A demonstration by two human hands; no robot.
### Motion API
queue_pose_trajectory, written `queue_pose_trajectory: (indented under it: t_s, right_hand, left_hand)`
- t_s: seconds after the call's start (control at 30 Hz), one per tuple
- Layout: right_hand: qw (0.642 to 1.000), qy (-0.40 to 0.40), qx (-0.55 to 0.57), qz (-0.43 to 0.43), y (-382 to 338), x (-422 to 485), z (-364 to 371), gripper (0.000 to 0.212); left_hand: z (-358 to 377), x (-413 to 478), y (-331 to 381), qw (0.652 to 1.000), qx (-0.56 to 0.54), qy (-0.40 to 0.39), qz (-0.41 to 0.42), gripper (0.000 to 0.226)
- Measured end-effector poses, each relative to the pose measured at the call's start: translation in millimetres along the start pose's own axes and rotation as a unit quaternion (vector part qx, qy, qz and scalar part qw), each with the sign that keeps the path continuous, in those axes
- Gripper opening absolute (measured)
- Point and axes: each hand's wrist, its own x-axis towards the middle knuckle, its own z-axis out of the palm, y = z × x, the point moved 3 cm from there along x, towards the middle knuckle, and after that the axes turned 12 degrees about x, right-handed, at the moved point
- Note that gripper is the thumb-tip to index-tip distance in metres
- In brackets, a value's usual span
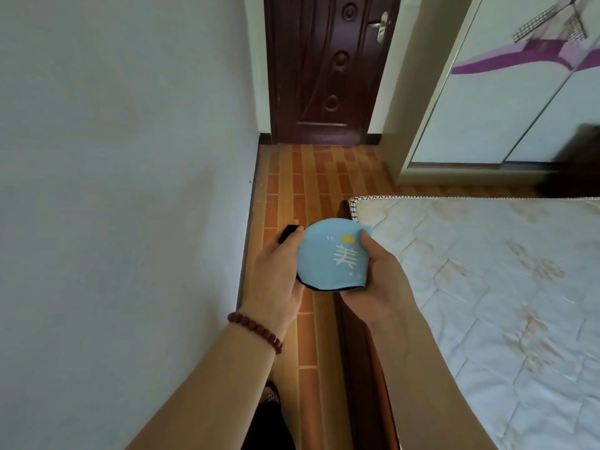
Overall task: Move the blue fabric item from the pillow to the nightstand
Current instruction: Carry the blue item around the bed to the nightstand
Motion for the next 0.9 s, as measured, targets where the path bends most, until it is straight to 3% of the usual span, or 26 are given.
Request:
queue_pose_trajectory:
  t_s: [0.13,0.27,0.5,0.7,0.9]
  right_hand:
    - [1.0,0.006,0.02,-0.004,-16.1,82.9,33.1,0.03]
    - [0.999,-0.005,0.036,-0.007,-30.5,152.2,58.4,0.045]
    - [0.998,0.052,0.017,-0.012,-63.2,244.0,78.8,0.028]
    - [0.998,0.052,0.018,-0.008,-110.7,339.2,97.3,0.021]
    - [0.998,0.055,0.02,-0.001,-176.3,429.2,117.5,0.028]
  left_hand:
    - [14.7,83.0,44.6,0.997,0.06,0.017,0.047,0.014]
    - [29.0,149.4,79.7,0.994,0.09,0.021,0.061,0.014]
    - [53.1,246.7,104.5,0.983,0.161,0.033,0.079,0.01]
    - [96.6,347.4,133.9,0.983,0.163,0.035,0.079,0.012]
    - [161.6,435.5,166.1,0.985,0.148,0.036,0.077,0.015]
